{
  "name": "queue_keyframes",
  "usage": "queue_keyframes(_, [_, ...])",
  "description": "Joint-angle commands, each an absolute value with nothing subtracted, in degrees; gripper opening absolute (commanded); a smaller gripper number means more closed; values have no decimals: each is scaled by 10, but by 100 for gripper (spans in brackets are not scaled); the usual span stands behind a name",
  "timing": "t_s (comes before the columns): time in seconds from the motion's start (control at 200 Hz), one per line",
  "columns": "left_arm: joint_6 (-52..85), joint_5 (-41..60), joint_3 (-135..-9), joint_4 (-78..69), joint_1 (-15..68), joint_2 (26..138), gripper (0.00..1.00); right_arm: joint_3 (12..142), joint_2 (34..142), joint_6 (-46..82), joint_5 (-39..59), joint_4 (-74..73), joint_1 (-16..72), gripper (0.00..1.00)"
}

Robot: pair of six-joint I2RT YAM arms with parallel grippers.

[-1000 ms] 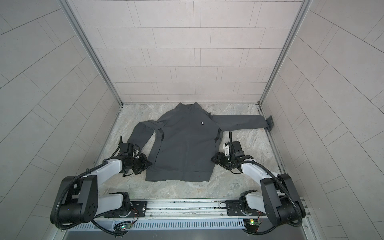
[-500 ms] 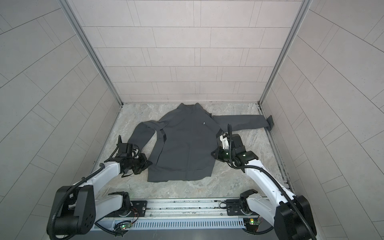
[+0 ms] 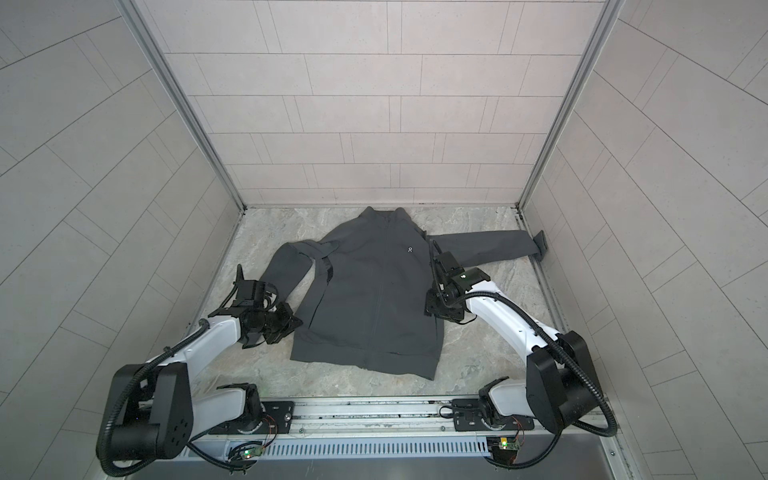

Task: Zip up the jacket

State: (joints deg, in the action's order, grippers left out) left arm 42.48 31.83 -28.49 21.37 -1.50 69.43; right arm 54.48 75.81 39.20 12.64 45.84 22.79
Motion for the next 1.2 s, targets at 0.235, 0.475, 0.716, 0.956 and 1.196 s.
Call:
queue_keyframes(0.235, [394,295,-312,257,-18,649,53,425,630,402,141,409,232,51])
queue_keyframes(0.475, [394,299,-375,253,-2,583,54,502,716,359,119,367,211,31])
queue_keyframes(0.716, [368,261,-463,236,0,645,60,685,877,277,57,436,98,61])
queue_keyframes(0.956, [360,229,-520,162,-10,759,63,795,1002,262,123,389,-18,48])
queue_keyframes(1.196, [269,99,-473,28,-21,683,70,660,886,187,25,239,-17,53])
